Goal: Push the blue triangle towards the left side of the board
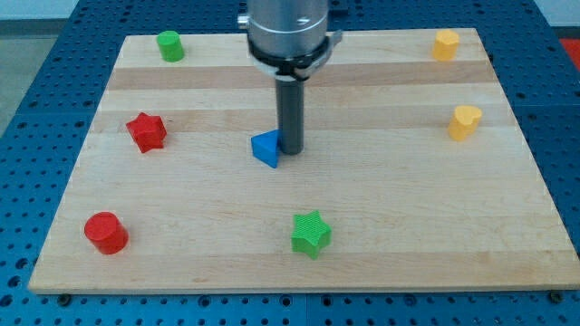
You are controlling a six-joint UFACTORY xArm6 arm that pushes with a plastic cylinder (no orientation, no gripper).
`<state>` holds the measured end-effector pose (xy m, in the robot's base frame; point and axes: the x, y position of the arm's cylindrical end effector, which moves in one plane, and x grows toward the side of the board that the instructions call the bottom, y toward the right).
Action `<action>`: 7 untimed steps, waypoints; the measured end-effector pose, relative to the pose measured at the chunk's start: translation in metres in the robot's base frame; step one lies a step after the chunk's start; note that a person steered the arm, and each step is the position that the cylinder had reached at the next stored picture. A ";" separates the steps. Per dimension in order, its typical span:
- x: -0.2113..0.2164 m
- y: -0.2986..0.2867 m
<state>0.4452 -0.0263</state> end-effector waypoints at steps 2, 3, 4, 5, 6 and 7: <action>0.015 -0.045; 0.000 -0.043; -0.019 -0.039; -0.021 -0.043; -0.020 -0.044; -0.013 -0.045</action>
<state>0.4320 -0.0710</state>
